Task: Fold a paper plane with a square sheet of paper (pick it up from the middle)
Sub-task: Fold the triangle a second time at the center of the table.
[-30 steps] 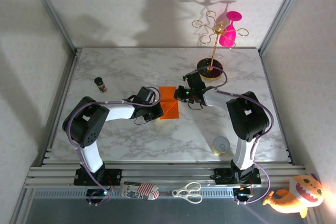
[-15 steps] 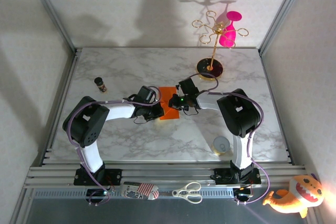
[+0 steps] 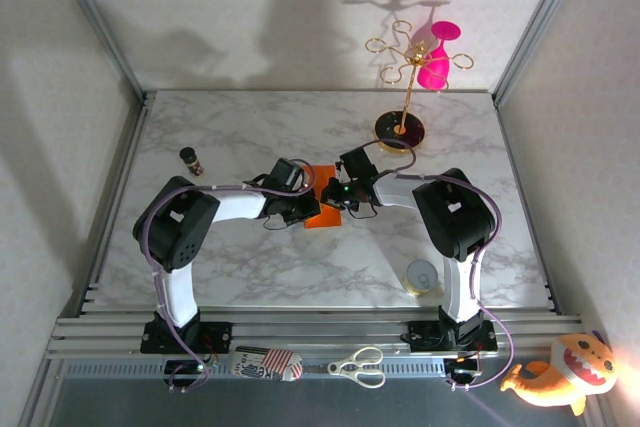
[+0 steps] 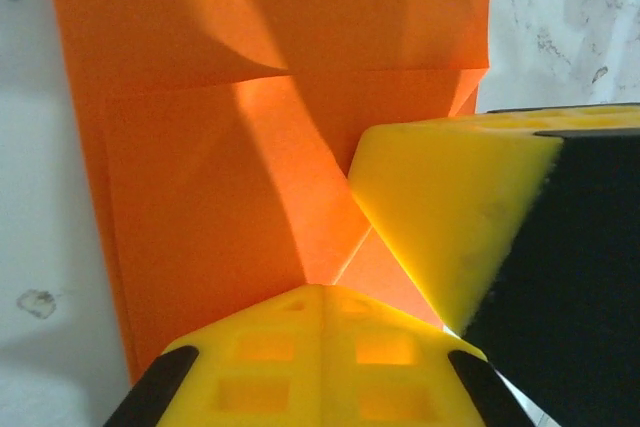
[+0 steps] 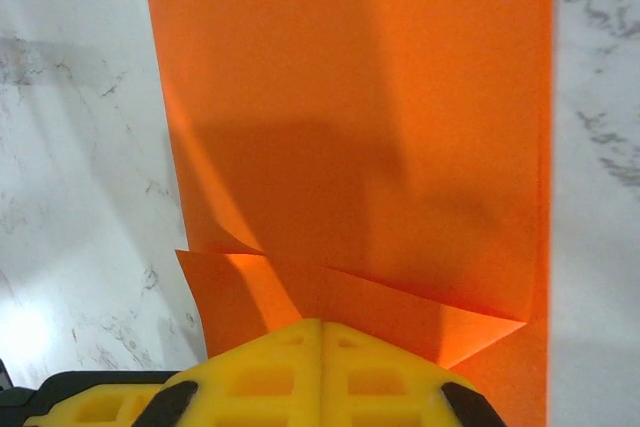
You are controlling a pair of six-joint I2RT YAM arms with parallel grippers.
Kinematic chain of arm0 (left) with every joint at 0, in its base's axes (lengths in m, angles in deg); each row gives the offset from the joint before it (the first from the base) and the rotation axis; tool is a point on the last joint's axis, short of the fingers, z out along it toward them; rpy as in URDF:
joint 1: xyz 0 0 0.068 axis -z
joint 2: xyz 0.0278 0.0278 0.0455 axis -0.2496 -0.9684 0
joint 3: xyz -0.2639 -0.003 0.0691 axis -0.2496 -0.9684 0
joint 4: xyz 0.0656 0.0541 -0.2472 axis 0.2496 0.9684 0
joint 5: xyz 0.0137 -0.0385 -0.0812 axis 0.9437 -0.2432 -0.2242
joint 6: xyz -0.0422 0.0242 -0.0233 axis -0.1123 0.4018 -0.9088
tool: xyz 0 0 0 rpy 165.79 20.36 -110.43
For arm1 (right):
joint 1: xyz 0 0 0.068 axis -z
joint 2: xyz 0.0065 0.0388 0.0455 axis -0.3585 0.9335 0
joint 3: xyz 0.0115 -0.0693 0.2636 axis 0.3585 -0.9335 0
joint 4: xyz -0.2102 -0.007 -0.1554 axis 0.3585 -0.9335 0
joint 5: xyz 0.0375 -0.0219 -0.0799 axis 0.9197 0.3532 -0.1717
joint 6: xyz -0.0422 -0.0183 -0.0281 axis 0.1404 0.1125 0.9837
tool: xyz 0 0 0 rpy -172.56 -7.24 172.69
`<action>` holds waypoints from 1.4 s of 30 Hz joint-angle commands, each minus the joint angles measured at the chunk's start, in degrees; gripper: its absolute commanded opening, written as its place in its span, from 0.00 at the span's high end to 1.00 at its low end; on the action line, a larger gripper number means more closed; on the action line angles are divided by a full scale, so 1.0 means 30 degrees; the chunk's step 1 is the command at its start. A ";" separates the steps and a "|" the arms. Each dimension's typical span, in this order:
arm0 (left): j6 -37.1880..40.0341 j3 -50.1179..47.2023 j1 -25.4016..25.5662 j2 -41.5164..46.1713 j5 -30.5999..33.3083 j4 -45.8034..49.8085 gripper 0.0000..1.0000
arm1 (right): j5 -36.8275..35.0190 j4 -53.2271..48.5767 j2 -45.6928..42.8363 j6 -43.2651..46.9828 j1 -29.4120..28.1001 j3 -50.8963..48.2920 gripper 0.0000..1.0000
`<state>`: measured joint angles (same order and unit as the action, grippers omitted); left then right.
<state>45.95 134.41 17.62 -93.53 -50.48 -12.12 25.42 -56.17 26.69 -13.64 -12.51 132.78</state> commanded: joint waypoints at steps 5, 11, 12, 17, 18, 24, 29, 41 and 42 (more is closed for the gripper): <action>0.0063 -0.0079 0.0148 -0.0093 -0.0396 -0.0493 1.00 | -0.0088 -0.1102 0.1107 -0.0407 0.0032 -0.0467 1.00; 0.0343 0.0240 0.0148 -0.0404 0.0379 -0.0304 1.00 | -0.0103 -0.1042 0.1087 -0.0486 0.0069 -0.0588 1.00; 0.0411 0.0244 0.0148 -0.0494 0.0442 -0.0299 1.00 | -0.0100 -0.1053 0.1089 -0.0496 0.0054 -0.0622 1.00; 0.0688 -0.0210 0.0148 -0.0478 0.0801 0.0317 1.00 | -0.0175 -0.1068 0.1062 -0.0648 0.0170 -0.0755 1.00; 0.0811 -0.0447 0.0148 -0.0365 0.0922 0.0568 1.00 | -0.0199 -0.1041 0.1043 -0.0696 0.0214 -0.0840 1.00; 0.2031 -0.2532 0.0148 0.1043 0.0579 0.3075 1.00 | -0.0395 -0.0979 0.0886 -0.0905 0.0501 -0.1103 1.00; 0.2994 -0.4144 -0.0299 0.2707 0.0145 0.4860 1.00 | -0.0404 -0.1007 0.0853 -0.0792 0.0537 -0.1046 1.00; 0.0134 -0.1426 -0.0701 0.4235 0.1054 0.0321 0.94 | 0.0832 0.0779 -0.0964 -0.1272 0.0565 -0.0814 0.97; -0.0254 -0.1384 -0.0701 0.3999 0.1270 -0.0237 0.94 | 0.0835 0.1069 -0.1320 -0.1407 0.0563 -0.0858 0.94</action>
<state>49.84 129.06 15.55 -81.92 -49.19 -6.61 28.24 -53.53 26.25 -16.53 -11.48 131.20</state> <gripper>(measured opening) 0.058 0.062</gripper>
